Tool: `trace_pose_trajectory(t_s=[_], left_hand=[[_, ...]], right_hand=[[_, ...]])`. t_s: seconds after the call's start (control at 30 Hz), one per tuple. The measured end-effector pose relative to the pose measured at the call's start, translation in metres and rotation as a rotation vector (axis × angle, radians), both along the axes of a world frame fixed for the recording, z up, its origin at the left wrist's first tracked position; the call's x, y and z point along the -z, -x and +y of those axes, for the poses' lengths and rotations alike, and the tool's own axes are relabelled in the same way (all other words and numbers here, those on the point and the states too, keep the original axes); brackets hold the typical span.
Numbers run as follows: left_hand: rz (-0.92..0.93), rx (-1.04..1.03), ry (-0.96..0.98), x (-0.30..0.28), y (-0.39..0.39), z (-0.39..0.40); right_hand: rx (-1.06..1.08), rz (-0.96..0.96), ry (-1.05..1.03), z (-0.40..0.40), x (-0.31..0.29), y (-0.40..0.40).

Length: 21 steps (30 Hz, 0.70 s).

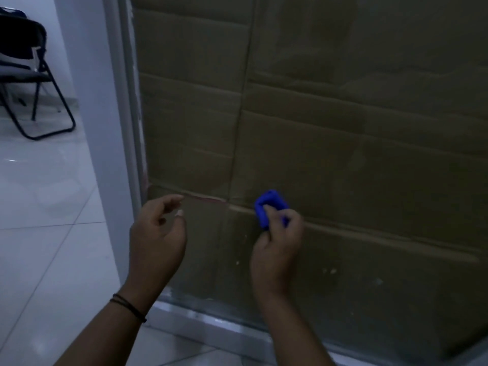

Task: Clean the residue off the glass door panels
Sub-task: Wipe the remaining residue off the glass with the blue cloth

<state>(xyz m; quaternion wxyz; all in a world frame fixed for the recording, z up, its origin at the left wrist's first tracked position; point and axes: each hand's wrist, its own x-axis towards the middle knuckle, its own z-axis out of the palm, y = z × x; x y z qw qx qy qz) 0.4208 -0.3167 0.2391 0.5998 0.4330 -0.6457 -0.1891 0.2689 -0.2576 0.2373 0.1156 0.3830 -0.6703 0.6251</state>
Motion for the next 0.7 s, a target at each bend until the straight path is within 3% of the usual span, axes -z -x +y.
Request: trace_pose_trajectory(t_s=[0.13,0.23,0.33,0.43,0.57,0.7], left_hand=[[-0.008,-0.014,-0.023,0.004,-0.01,0.0],[0.009,-0.021,-0.052,0.005,-0.018,0.001],[0.029,-0.033,-0.067,0.005,-0.023,0.0],[0.047,-0.042,-0.094,0.005,-0.022,-0.002],[0.083,-0.039,-0.151,0.003,-0.02,-0.004],[0.103,-0.021,-0.2,0.006,-0.023,-0.005]], right_hand=[[-0.406,-0.476,-0.217,-0.034,0.017,-0.052],[-0.602,-0.651,-0.243,-0.036,0.016,-0.066],[-0.528,-0.577,-0.189,-0.014,0.007,-0.05],[-0.293,-0.611,-0.009,0.027,-0.007,-0.013],[0.163,-0.272,0.023,0.065,-0.02,0.039],[0.203,-0.046,-0.087,0.048,-0.025,0.042]])
